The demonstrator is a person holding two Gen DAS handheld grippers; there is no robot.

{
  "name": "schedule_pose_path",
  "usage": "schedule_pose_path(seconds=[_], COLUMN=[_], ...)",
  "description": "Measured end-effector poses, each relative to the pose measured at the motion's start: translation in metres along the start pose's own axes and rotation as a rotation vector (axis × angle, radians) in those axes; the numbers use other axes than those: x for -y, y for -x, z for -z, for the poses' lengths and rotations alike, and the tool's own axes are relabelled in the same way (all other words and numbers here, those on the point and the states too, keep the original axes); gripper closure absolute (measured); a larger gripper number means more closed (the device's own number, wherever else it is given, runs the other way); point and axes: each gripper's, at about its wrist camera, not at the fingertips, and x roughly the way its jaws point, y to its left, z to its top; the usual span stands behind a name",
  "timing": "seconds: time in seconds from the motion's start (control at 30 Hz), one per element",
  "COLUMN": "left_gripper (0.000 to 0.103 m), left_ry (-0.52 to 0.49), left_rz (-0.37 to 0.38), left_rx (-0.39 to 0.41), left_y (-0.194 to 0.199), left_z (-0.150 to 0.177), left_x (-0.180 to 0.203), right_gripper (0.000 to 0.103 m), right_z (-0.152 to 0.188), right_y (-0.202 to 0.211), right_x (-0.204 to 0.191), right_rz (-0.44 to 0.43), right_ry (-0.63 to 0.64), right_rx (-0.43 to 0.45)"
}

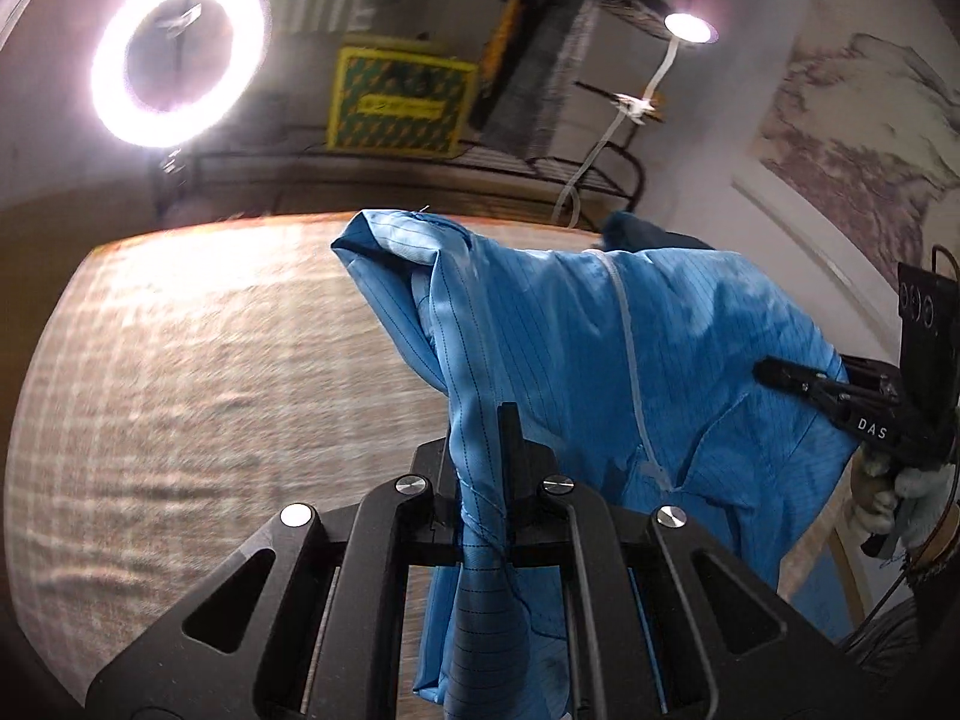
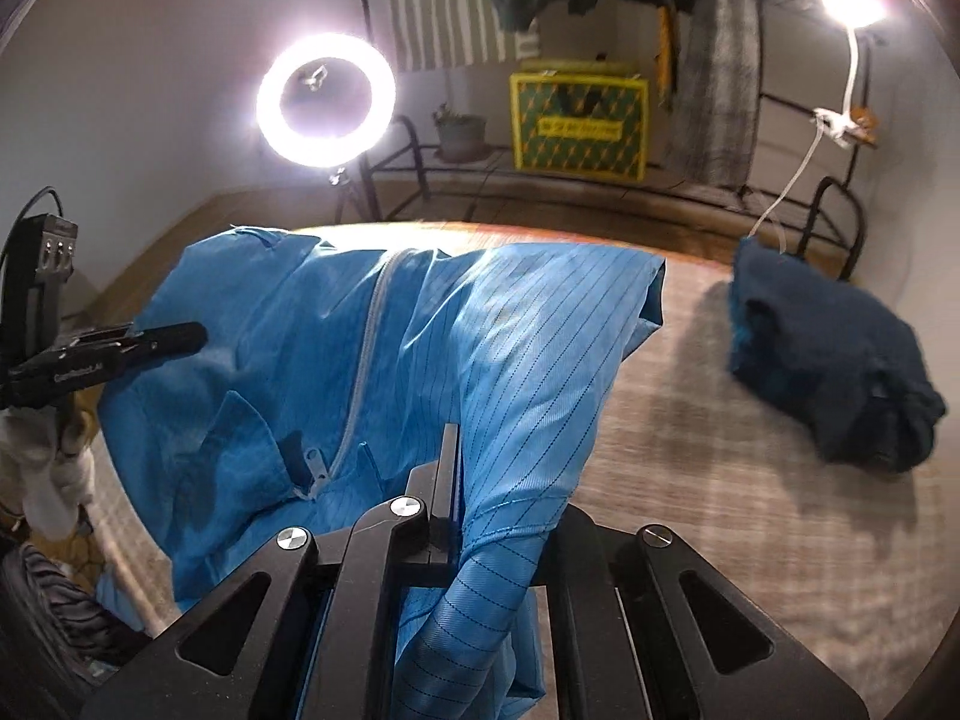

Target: Fold large clothes

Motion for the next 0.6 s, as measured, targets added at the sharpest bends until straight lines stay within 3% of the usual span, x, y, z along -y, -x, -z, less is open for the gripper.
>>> schedule_pose_path(seconds=[0.17,0.6], left_gripper=[0.097,0.097], left_ry=[-0.043,-0.139], left_rz=[0.046,0.170], left_rx=[0.009,0.014], left_y=[-0.006,-0.055], left_z=[-0.009,-0.047], left_x=[0.036,0.147], right_gripper=[0.098,0.098], right_z=[0.002,-0.004], right_y=[0.022,0.061], right_x=[0.012,0.088], right_rz=[0.055,0.205], right_ry=[-0.005,-0.041], right_rx=[0.033,0.063])
